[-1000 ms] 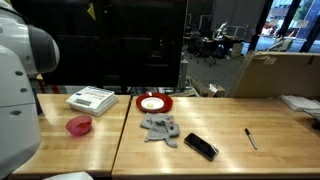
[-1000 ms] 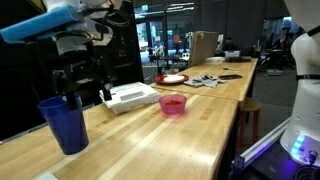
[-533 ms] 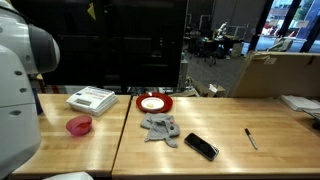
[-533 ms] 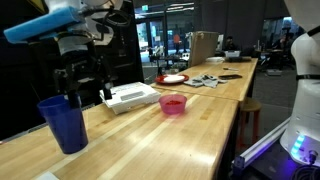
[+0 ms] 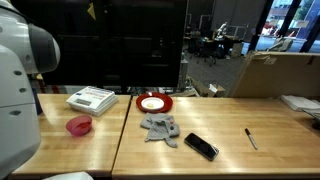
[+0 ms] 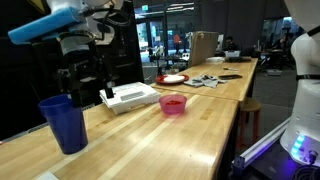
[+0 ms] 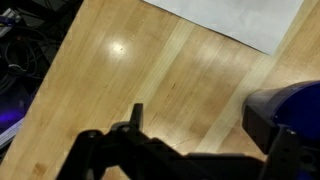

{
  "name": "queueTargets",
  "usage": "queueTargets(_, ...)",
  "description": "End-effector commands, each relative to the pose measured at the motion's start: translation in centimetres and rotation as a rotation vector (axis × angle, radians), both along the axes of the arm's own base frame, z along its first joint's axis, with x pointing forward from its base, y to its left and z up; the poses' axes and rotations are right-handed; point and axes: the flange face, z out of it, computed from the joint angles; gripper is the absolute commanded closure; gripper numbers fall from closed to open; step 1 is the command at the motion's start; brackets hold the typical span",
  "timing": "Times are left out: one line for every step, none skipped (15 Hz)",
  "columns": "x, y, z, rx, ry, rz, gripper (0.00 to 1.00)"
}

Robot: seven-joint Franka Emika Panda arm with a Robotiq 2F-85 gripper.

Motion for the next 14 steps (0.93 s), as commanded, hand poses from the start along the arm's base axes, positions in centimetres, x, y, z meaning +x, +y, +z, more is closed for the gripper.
queueTargets(-0.6, -0.8, 1.7, -0.048, -0.008, -0.016, 0.00)
queueTargets(-0.7, -0.9, 2.2, -0.058, -0.015, -0.018, 0.00)
queueTargets(-0.8, -1.0, 2.6, -0.070, -0.020, -0.018, 0.00)
queueTargets(-0.8, -1.2, 3.1, -0.081, -0.028, -0.019, 0.00)
queueTargets(-0.9, -1.3, 3.6, -0.090, -0.036, -0.020, 0.00)
queueTargets(-0.8, -1.4, 4.1, -0.096, -0.049, -0.018, 0.00)
queueTargets(-0.6, -1.4, 4.7, -0.101, -0.065, -0.014, 0.00)
queueTargets(-0.3, -1.5, 5.1, -0.106, -0.085, -0.006, 0.00)
queueTargets(0.1, -1.4, 5.5, -0.105, -0.106, 0.005, 0.00)
queueTargets(0.5, -1.4, 5.8, -0.105, -0.130, 0.014, 0.00)
queueTargets(1.1, -1.2, 6.1, -0.099, -0.156, 0.016, 0.00)
queueTargets(1.6, -1.1, 6.3, -0.092, -0.178, 0.019, 0.00)
queueTargets(2.1, -0.8, 6.2, -0.076, -0.196, 0.027, 0.00)
queueTargets(2.4, -0.6, 6.4, -0.064, -0.212, 0.034, 0.00)
